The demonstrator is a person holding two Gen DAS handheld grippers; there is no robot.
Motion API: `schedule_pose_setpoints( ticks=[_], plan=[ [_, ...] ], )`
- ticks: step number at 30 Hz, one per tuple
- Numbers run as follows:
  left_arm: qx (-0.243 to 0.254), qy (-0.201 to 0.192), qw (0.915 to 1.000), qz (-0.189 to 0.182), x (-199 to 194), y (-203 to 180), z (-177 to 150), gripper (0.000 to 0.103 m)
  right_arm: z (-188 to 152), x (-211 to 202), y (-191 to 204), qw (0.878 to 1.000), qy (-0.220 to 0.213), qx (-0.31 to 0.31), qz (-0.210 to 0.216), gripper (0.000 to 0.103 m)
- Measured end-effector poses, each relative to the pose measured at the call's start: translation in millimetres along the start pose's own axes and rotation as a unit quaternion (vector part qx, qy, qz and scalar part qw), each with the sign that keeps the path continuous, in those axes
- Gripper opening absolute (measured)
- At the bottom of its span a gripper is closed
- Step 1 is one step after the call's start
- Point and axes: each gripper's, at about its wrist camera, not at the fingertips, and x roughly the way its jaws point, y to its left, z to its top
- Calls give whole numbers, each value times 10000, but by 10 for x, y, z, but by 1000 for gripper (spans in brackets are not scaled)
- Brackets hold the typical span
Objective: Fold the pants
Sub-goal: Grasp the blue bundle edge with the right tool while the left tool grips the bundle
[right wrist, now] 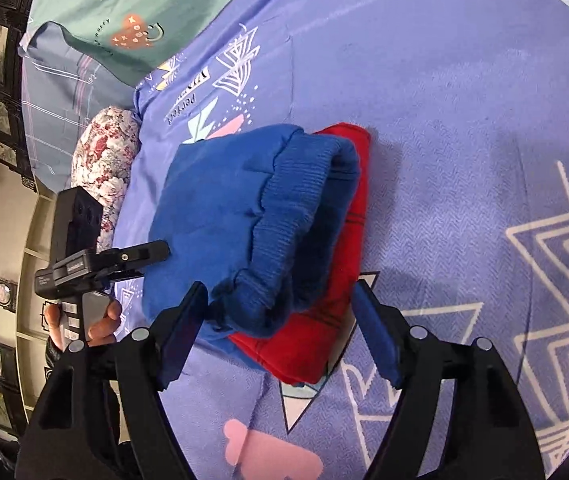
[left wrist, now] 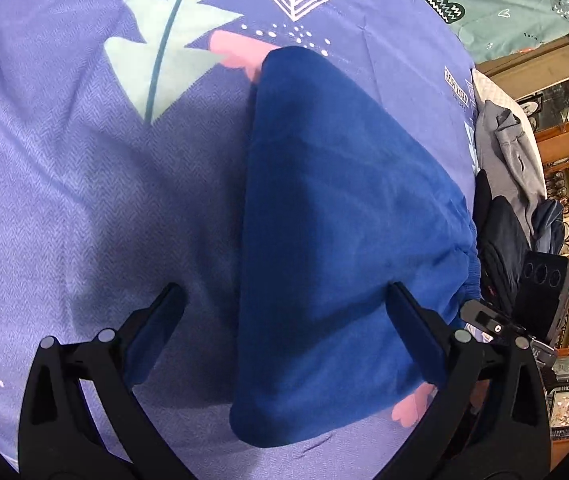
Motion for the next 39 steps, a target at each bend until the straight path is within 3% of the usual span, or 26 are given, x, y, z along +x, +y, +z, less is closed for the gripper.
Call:
schedule_pose_setpoints(
  ticks=[5, 8, 13, 17, 24, 30, 34, 35, 37, 38, 39],
  plan=[
    [183, 300, 9985, -418, 95, -114, -29, 97, 27, 102, -45, 9997, 106, 161, 116, 76],
    [375, 206, 9987, -268, 147, -218, 0, 83, 31, 132, -28, 9996, 96, 140, 220, 84],
    [462, 128, 9985, -273, 179, -253, 59, 77, 32, 204, 113, 10000, 42, -63, -46, 84],
    [450, 115, 9983, -361, 156, -209, 60, 67, 28, 185, 70, 9998, 13, 36, -199, 72],
    [371, 169, 9975, -579, 137, -117, 61, 70, 65, -59, -159, 9992, 37, 360, 177, 72],
    [425, 172, 9974, -556, 153, -128, 56, 70, 55, 109, -181, 9966, 290, 489, 601, 74],
    [493, 148, 9956, -778, 222, -239, 59, 94, 115, 230, -106, 9957, 241, 496, 743, 77],
    [573, 124, 9955, -738, 235, -283, 50, 96, 128, 253, -86, 9958, 229, 490, 738, 75],
    [757, -74, 9965, -360, 244, -402, 8, 90, 138, 280, -41, 9969, 207, 462, 604, 65],
    [888, -236, 9958, 26, 236, -463, -27, 72, 136, 281, -25, 9977, 189, 447, 482, 58],
    [1008, -296, 9943, 202, 228, -510, -48, 66, 134, 272, -9, 9982, 177, 429, 387, 54]
  ],
)
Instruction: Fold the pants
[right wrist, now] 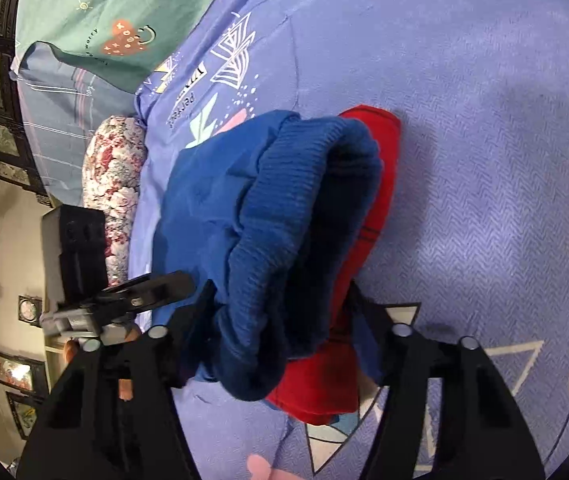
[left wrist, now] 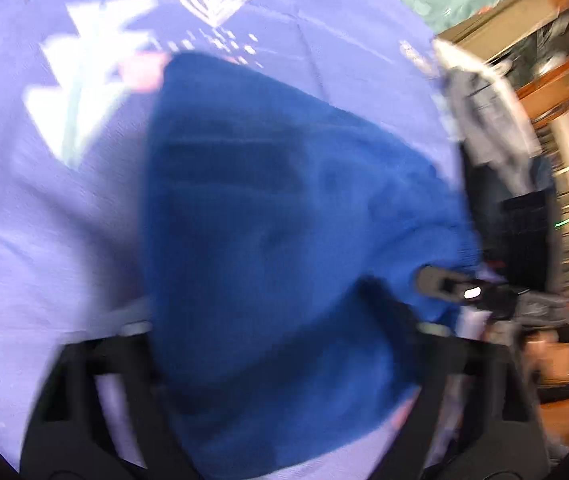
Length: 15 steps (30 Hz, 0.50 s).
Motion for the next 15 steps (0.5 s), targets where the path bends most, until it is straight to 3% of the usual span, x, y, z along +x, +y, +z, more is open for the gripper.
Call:
schedule_pose_setpoints(
  ticks=[2, 3, 6, 10, 15],
  plan=[
    [61, -138, 9998, -157, -118, -43, -18, 40, -31, -48, 87, 9996, -95, -214, -180, 47],
    [33, -184, 9996, -234, -187, -49, -4, 38, -43, -76, 135, 9990, -138, -343, -245, 46],
    [80, -424, 9988, -248, -417, -120, 51, 36, -16, -195, 383, 9971, -294, -677, -209, 43],
    [389, -1104, 9931, 6, -942, -256, 285, 36, 223, -374, 905, 9882, -637, -1366, -256, 43],
    [623, -2027, 9766, 366, -1629, -261, 986, 37, 983, -470, 1762, 9616, -1180, -2429, -493, 43]
  ],
)
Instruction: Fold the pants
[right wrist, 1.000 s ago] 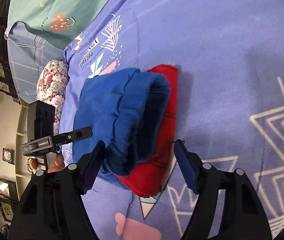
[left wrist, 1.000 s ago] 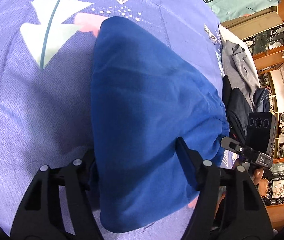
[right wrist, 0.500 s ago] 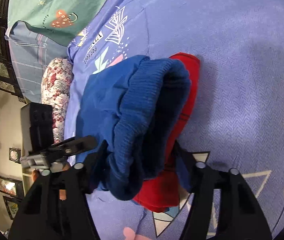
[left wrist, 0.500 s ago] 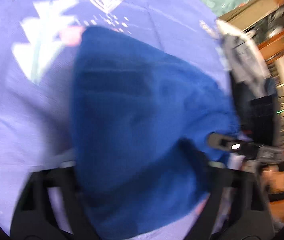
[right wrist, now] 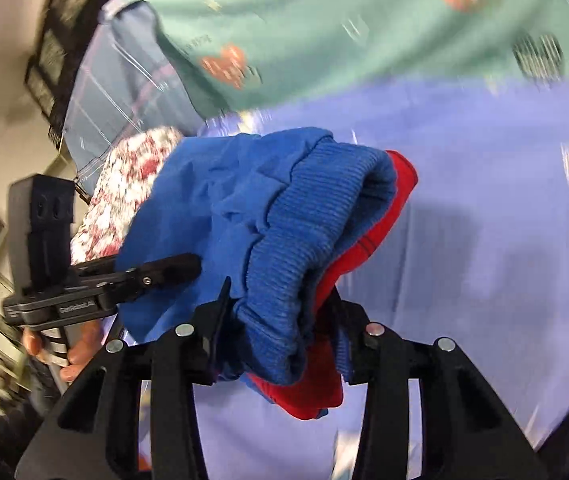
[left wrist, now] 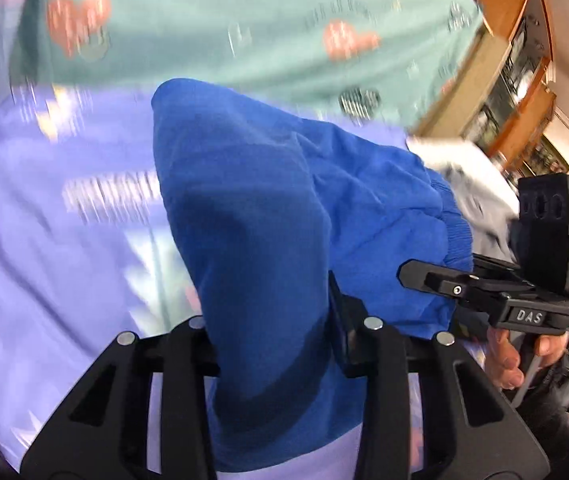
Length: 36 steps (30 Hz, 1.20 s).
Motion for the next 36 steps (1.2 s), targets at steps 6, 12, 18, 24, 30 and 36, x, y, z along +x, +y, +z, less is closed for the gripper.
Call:
schedule_pose_setpoints(
  ticks=[6, 12, 18, 24, 30, 36],
  plan=[
    [-289, -579, 9973, 357, 404, 732, 1013, 38, 1167, 670, 89, 9950, -359, -811, -453, 44],
    [-765, 27, 9947, 681, 1641, 1499, 1289, 39, 1665, 1969, -462, 9916, 172, -935, -875, 44],
    [-996, 384, 9892, 1000, 2400, 1946, 1164, 71, 1535, 2889, -1098, 9881, 609, -487, -1324, 53],
    [-1015, 374, 9849, 1351, 2367, 1925, 1127, 92, 1458, 2867, -1235, 9856, 481, -299, -1595, 82],
    [-883, -483, 9715, 2147, 1562, 1517, 916, 100, 1154, 2055, -741, 9751, -255, -689, -2091, 82],
    [-180, -796, 9638, 2538, 914, 709, 147, 101, 266, 1288, -299, 9550, -638, -1157, -2655, 87]
  ],
)
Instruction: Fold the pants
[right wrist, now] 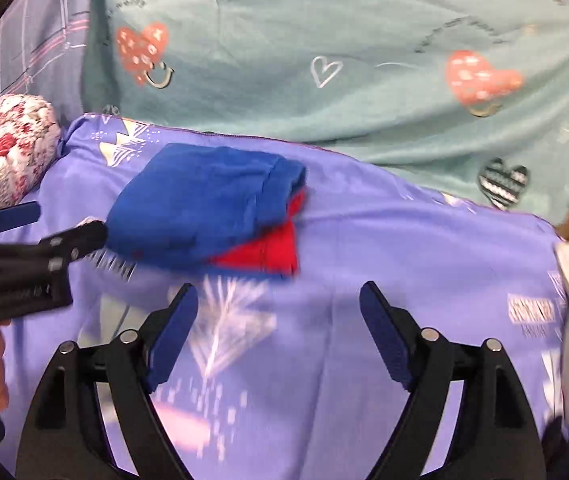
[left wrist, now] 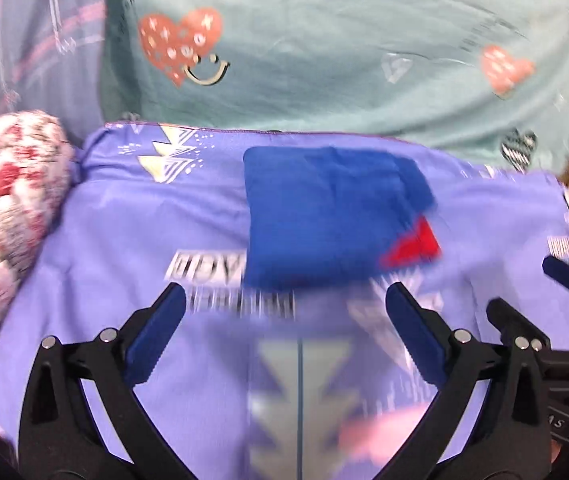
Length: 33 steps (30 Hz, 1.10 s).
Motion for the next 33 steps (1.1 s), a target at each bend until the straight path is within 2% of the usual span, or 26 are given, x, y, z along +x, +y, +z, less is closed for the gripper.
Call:
schedule_pose_setpoints(
  ticks=[2, 5, 7, 10, 12, 14, 17, 20, 28, 33],
  plan=[
    [129, -34, 9999, -89, -256, -150, -283, 101, -245, -182, -1, 9999, 0, 84, 84, 91],
    [48, -174, 9998, -129, -575, -246, -647, 101, -592, -418, 13, 9998, -37, 156, -131, 91],
    [-124, -191, 9996, -179, -728, -201, -774, 101, -713, -550, 32, 9997, -39, 91, -210, 91],
    [-416, -132, 9988, -240, -740, -167, -860, 101, -802, -725, 40, 9986, -131, -3, -504, 92],
    [-469, -188, 9987, 58, -753, -149, -933, 101, -878, -838, 33, 9980, -260, -4, -571, 94],
    [-310, -256, 9986, 353, -742, -149, -1015, 101, -952, -896, 16, 9976, -395, 103, -563, 97],
    [-316, -183, 9981, 490, -660, -115, -1146, 101, -1067, -859, -19, 9982, -339, 388, -306, 98],
    [-237, 12, 9989, 415, -576, -73, -1204, 101, -1118, -745, 31, 9992, -187, 292, -221, 98],
    [-422, -31, 9987, 287, -618, 35, -1164, 101, -1185, -701, 174, 9992, -212, 2, -342, 98],
    [-362, -97, 9991, 211, -669, 14, -1157, 101, -1181, -732, 185, 9992, -280, 10, -284, 98]
  ],
)
